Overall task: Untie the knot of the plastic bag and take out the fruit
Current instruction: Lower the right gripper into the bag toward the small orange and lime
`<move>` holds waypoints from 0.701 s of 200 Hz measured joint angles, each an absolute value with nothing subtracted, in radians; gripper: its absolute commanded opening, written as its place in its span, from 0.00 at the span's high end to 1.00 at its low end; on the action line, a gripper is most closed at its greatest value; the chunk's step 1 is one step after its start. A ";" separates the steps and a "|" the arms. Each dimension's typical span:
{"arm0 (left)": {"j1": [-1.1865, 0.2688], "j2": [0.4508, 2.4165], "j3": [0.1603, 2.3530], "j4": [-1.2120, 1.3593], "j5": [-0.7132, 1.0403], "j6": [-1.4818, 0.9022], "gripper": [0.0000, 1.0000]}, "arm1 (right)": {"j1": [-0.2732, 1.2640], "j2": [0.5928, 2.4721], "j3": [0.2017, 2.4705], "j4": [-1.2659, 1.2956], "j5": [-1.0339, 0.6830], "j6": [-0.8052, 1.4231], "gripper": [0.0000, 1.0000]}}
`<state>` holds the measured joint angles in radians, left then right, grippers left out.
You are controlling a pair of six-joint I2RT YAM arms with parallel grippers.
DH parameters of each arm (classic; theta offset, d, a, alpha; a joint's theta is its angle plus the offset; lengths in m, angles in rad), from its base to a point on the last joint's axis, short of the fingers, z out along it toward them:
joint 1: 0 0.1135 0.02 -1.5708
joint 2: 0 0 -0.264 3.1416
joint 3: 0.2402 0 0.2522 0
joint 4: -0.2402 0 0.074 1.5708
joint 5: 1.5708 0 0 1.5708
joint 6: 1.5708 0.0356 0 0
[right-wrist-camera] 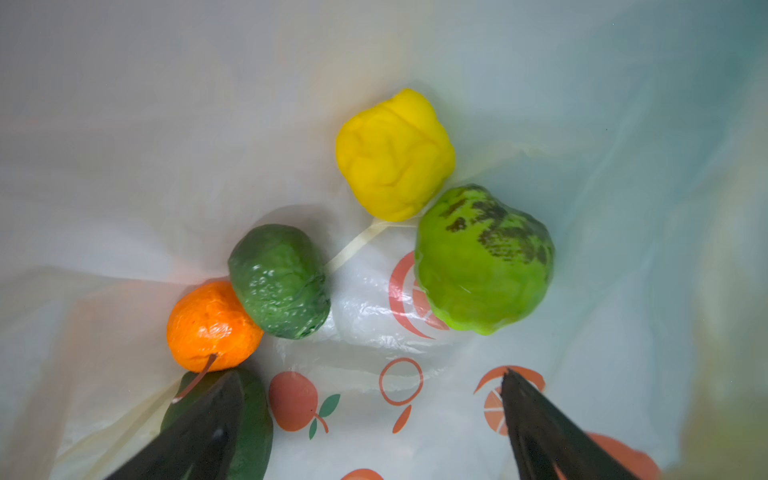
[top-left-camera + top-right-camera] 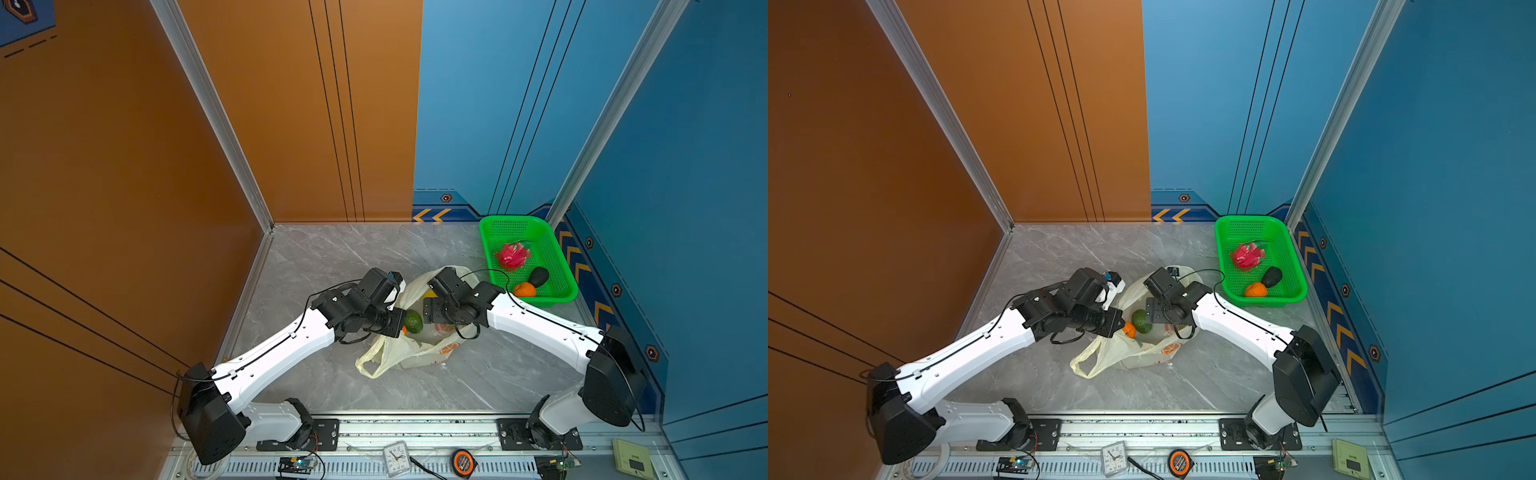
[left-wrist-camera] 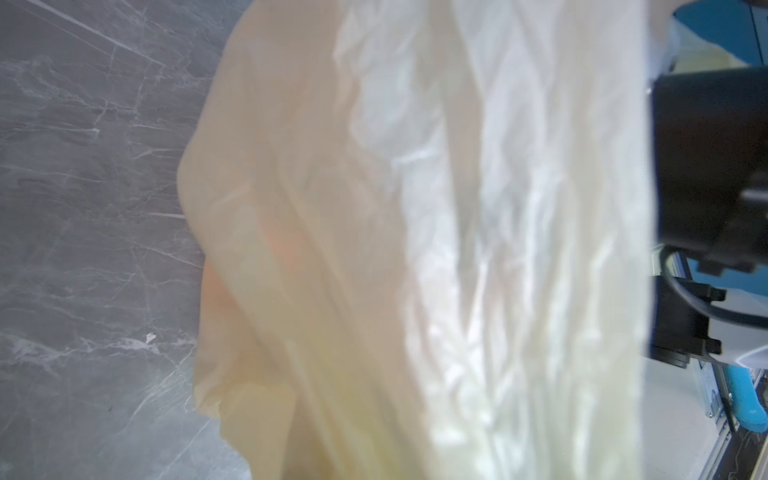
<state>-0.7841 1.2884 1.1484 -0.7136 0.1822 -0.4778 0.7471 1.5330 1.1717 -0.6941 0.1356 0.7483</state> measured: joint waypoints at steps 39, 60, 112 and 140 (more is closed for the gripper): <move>-0.786 1.290 1.148 -0.714 0.188 -0.478 0.97 | 0.736 1.533 1.169 -0.677 0.058 0.795 0.08; -0.787 1.296 1.148 -0.714 0.193 -0.479 0.97 | 0.748 1.533 1.169 -0.654 -0.001 0.843 0.09; -0.787 1.300 1.143 -0.738 0.204 -0.490 0.96 | 0.819 1.578 1.143 -0.559 -0.132 0.952 0.13; -0.787 1.300 1.136 -0.756 0.204 -0.495 0.96 | 0.871 1.588 1.056 -0.545 -0.198 0.987 0.13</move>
